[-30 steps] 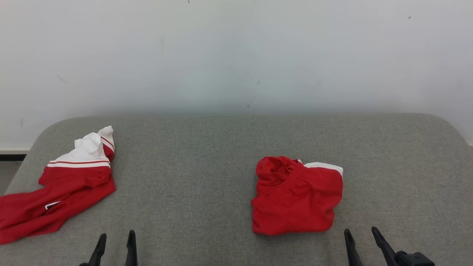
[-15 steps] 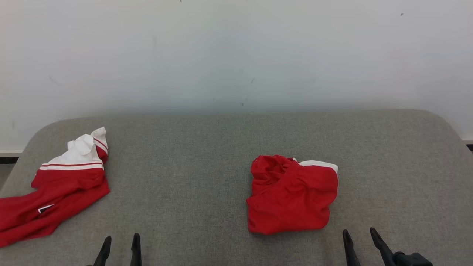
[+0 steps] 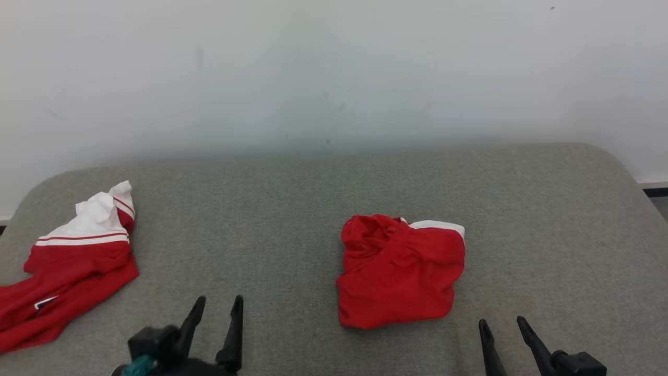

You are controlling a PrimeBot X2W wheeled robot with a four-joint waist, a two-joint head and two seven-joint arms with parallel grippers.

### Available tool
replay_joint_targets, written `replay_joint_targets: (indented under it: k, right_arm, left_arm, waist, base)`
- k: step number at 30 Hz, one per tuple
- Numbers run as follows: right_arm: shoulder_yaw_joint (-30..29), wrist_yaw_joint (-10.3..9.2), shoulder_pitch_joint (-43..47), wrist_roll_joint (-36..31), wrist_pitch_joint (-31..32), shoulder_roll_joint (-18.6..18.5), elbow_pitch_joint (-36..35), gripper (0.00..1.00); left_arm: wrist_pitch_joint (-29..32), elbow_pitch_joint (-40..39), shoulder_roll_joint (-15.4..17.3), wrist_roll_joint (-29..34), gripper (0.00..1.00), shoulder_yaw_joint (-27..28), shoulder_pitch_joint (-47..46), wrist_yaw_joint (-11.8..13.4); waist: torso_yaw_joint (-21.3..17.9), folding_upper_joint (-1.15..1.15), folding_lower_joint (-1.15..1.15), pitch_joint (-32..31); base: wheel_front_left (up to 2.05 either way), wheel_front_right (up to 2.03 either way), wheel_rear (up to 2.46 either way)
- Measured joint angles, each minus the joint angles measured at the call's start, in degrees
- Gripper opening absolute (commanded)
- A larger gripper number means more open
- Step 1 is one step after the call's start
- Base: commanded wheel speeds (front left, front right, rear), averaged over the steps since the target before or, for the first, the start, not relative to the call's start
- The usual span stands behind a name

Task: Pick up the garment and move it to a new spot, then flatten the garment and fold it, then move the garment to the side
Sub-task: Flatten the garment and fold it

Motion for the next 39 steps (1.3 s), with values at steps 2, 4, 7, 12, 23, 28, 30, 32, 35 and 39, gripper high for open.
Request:
replay_joint_targets:
  k: [2, 4, 7, 12, 23, 28, 30, 32, 35, 39]
  right_arm:
    - [0.5, 0.00, -0.3, 0.0, 0.1, 0.0, -0.1, 1.00]
    - [1.3, -0.01, -0.5, 0.0, 0.3, 0.0, -0.3, 1.00]
    - [2.2, -0.01, -1.0, 0.0, 0.5, 0.0, -0.4, 1.00]
    - [3.4, 0.00, -1.7, 0.3, 0.7, 0.0, -0.4, 1.00]
    - [3.1, 0.00, -3.6, 0.9, -0.5, 0.0, 0.1, 1.00]
    - [3.0, -0.01, -3.8, 1.5, -1.1, 0.0, 0.7, 1.00]
    - [3.1, 0.00, -3.9, 1.8, -1.3, 0.0, 1.0, 1.00]
    - [3.3, -0.01, -4.1, 1.8, -1.5, 0.0, 1.1, 1.00]
    - [3.5, -0.01, -4.7, 1.9, -1.5, 0.0, 1.5, 1.00]
    - [3.7, 0.00, -5.3, 1.9, -1.6, 0.0, 1.7, 1.00]
  left_arm:
    - [4.1, 1.7, -0.1, -2.1, 1.00, -2.5, -4.1, -0.1]
    - [8.2, 3.4, -0.1, -3.6, 1.00, -5.3, -7.8, -0.4]
    - [13.0, 6.4, -0.2, -7.0, 1.00, -9.9, -13.4, -0.5]
    - [17.5, 11.9, -0.2, -12.2, 1.00, -14.9, -19.9, 0.6]
    - [18.2, 23.6, -0.3, -13.2, 1.00, -16.2, -29.8, 4.7]
    - [17.5, 26.8, 0.2, -12.3, 1.00, -16.2, -32.3, 6.6]
    - [17.5, 27.3, 0.1, -12.6, 1.00, -16.4, -33.0, 6.4]
    - [18.3, 27.9, 0.1, -12.9, 1.00, -17.1, -33.3, 5.3]
    - [18.9, 28.2, -0.1, -13.1, 0.00, -18.4, -34.3, 4.2]
    - [18.7, 28.3, -0.1, -13.4, 0.00, -19.7, -34.9, 3.5]
  waist:
    - [-1.0, 0.00, 0.00, 0.2]
    - [-2.4, 0.00, 0.00, 0.5]
    - [-4.9, 0.00, 0.00, 1.1]
    - [-9.9, 0.00, 0.00, 2.3]
    - [-20.8, 0.01, 0.01, 6.2]
    - [-23.6, 0.01, 0.01, 8.3]
    - [-24.0, 0.01, 0.01, 9.1]
    - [-24.1, 0.01, 0.01, 9.5]
    - [-23.6, 0.01, 0.00, 9.5]
    - [-23.0, 0.01, 0.00, 9.4]
  base:
    - [0.00, 0.00, 0.00]
    - [0.00, 0.00, 0.00]
    - [0.00, 0.00, 0.00]
    - [0.00, 0.00, 0.00]
    - [0.00, 0.00, 0.00]
    - [0.00, 0.00, 0.00]
    - [0.00, 0.00, 0.00]
    - [0.00, 0.00, 0.00]
    - [0.00, 0.00, 0.00]
    - [0.00, 0.00, 0.00]
